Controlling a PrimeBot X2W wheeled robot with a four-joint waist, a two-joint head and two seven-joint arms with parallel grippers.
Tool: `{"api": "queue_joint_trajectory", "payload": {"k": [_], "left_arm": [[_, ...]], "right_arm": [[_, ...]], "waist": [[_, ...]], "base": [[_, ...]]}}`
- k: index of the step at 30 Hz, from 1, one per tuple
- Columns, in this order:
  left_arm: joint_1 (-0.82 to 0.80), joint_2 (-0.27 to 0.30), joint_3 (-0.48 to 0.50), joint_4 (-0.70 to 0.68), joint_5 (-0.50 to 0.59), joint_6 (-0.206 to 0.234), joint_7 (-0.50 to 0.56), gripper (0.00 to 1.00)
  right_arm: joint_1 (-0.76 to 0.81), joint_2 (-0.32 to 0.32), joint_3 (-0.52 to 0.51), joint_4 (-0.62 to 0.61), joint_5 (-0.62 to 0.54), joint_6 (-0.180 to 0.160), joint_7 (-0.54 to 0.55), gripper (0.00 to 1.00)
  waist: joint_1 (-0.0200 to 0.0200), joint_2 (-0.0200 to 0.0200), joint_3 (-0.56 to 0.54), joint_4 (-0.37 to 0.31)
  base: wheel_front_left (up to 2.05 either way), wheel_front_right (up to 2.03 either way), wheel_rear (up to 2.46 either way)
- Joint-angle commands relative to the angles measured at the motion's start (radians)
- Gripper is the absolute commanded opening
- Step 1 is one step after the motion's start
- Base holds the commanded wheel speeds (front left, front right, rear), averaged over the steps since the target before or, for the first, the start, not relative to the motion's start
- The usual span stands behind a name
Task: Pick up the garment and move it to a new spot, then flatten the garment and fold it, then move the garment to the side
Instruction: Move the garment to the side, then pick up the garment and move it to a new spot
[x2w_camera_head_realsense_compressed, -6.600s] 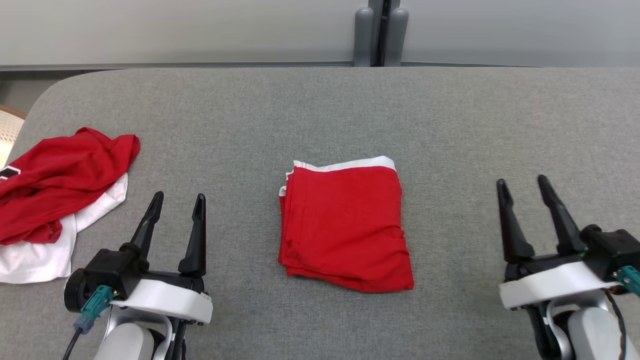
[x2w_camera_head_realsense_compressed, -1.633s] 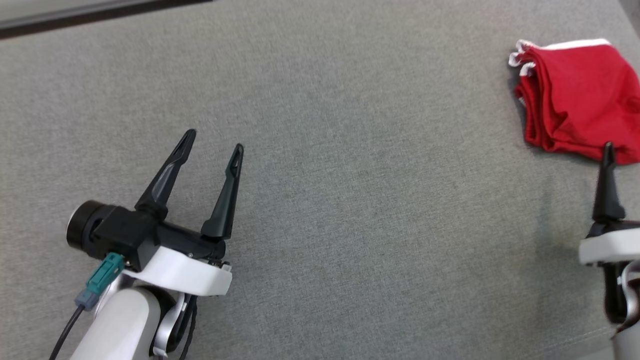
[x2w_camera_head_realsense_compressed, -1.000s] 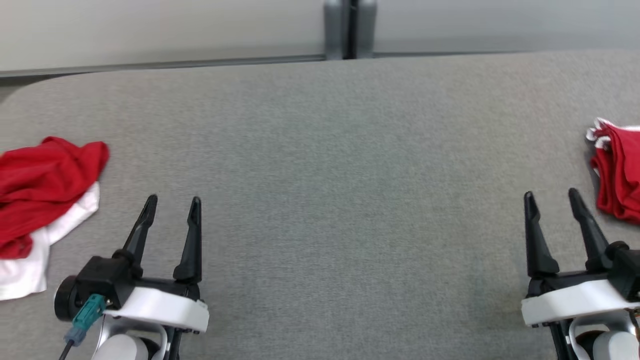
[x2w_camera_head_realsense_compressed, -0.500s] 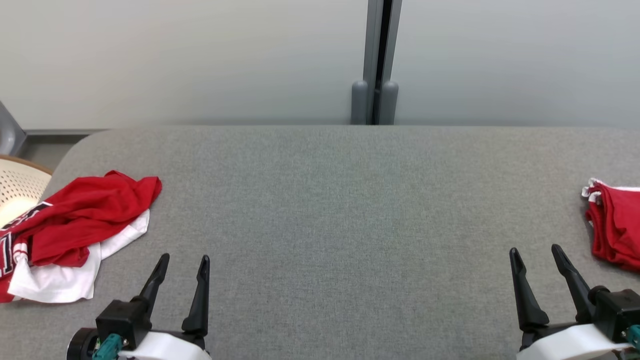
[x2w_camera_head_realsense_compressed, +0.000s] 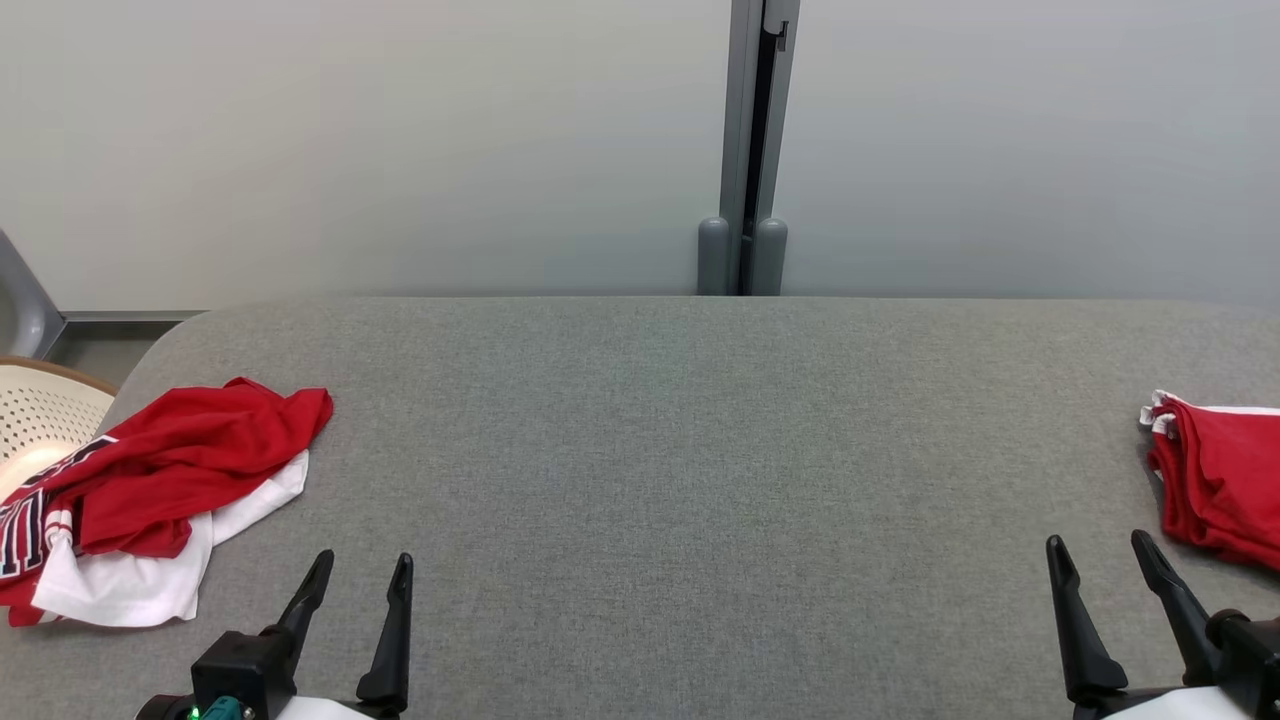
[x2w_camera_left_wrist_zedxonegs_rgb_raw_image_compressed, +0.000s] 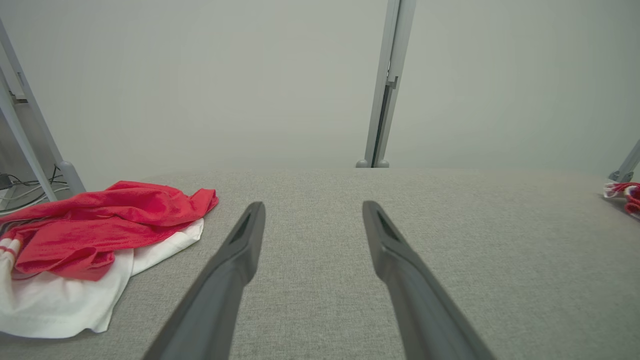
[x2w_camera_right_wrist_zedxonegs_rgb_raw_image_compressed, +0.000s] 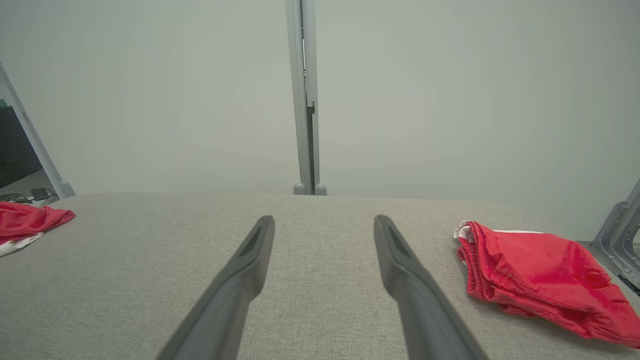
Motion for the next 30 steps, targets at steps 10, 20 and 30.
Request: {"api": "queue_joint_trajectory", "payload": {"k": [10, 20, 30], "left_arm": [[-0.02, 0.005, -0.007, 0.005, -0.003, 0.01, 0.004, 1.0], [-0.053, 0.008, -0.008, 0.011, -0.001, 0.013, -0.002, 1.0], [-0.114, 0.0, 0.012, 0.021, -0.01, 0.009, -0.039, 1.0]], "right_arm": [[0.01, 0.005, -0.01, -0.015, -0.001, 0.0, 0.001, 1.0], [0.013, 0.009, -0.019, -0.028, -0.001, 0.0, -0.001, 1.0], [0.013, 0.014, -0.033, -0.059, 0.001, 0.0, 0.003, 1.0]], "waist": [[0.0, -0.0001, -0.003, -0.005], [0.0, -0.0001, 0.003, 0.029], [0.0, -0.0001, 0.008, 0.195]], "base": [[0.0, 0.0, 0.0], [0.0, 0.0, 0.0], [0.0, 0.0, 0.0]]}}
